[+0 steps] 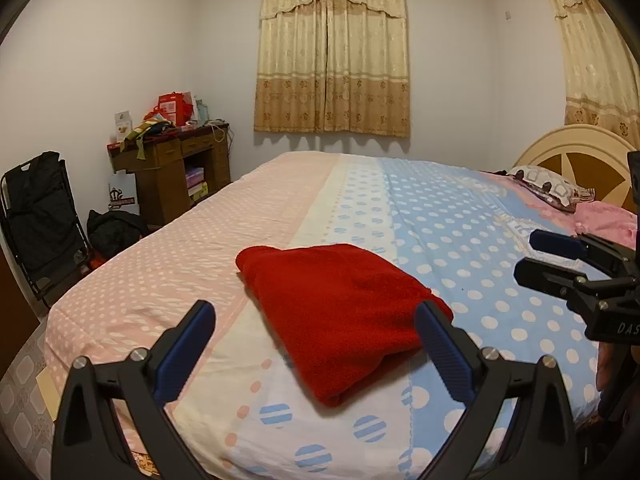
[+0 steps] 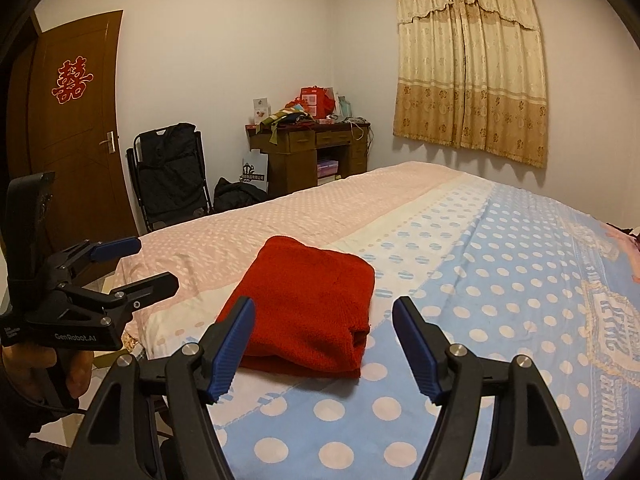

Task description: Fold small clothes

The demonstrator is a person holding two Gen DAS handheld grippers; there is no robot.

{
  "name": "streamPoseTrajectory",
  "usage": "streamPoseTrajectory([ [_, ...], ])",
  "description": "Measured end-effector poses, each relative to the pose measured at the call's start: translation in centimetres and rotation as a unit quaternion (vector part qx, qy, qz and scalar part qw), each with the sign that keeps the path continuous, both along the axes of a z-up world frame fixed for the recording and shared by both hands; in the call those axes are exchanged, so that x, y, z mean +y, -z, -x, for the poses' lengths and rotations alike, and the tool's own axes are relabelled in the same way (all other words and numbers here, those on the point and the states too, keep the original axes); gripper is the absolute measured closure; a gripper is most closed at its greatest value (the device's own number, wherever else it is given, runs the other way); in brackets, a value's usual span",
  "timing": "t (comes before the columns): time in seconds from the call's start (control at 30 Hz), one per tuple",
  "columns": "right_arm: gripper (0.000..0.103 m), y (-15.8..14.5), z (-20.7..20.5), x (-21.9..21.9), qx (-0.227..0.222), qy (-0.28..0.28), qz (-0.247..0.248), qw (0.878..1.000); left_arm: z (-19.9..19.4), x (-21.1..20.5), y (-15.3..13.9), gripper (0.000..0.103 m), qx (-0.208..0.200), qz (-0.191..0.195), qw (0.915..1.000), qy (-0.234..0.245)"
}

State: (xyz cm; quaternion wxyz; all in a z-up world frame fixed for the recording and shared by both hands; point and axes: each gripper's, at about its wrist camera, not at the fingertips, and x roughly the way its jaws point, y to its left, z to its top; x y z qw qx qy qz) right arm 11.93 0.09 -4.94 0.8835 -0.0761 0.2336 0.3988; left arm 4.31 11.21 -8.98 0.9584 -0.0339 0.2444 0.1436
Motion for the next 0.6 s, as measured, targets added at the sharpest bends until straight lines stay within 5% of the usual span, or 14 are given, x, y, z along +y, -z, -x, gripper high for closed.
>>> streamPoseTrajectory([
  [0.6, 0.031, 0.32, 0.25, 0.21, 0.003, -0.003, -0.002, 1.000, 0.01, -0.38, 0.24, 0.001, 0.002, 0.000, 1.0000, 0.001],
])
